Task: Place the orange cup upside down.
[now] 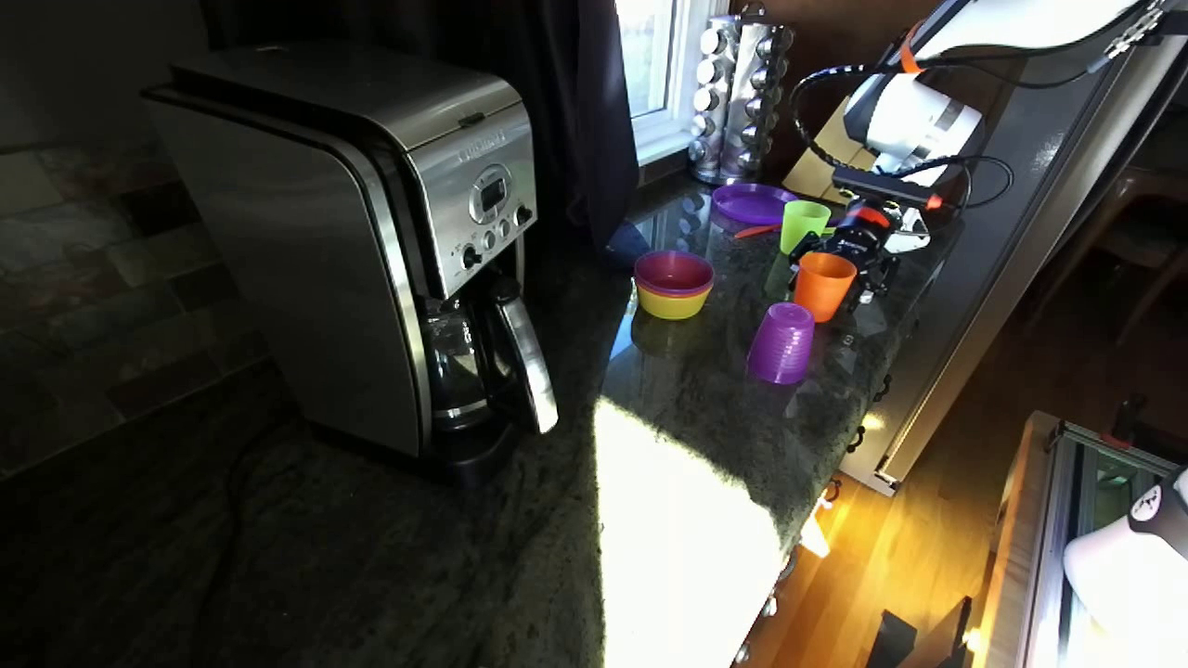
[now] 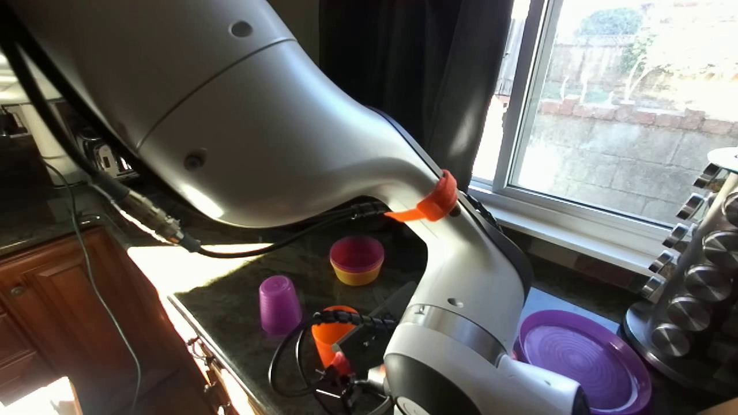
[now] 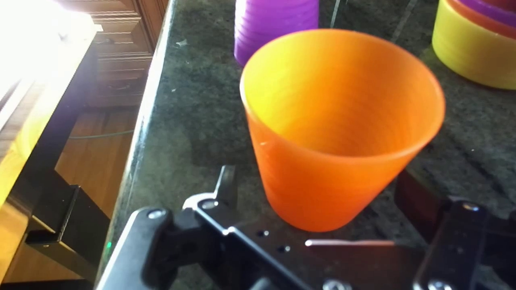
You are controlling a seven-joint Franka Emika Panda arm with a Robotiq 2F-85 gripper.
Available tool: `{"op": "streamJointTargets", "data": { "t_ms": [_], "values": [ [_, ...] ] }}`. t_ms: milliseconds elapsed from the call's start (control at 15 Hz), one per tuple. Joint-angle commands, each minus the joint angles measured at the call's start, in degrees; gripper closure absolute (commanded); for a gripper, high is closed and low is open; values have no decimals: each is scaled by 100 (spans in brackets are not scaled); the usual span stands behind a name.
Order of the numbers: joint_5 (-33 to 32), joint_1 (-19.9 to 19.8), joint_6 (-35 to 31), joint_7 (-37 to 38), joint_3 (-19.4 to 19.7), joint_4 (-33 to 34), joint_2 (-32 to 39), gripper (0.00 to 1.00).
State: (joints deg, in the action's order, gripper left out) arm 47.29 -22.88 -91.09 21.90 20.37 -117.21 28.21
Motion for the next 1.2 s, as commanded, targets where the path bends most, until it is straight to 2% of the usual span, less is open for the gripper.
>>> {"op": "streamJointTargets", "data": {
  "t_ms": [0, 1133],
  "values": [
    [159, 24, -147, 3, 2, 52, 112, 0],
    [187, 75, -149, 50, -9, 94, 215, 0]
  ]
}}
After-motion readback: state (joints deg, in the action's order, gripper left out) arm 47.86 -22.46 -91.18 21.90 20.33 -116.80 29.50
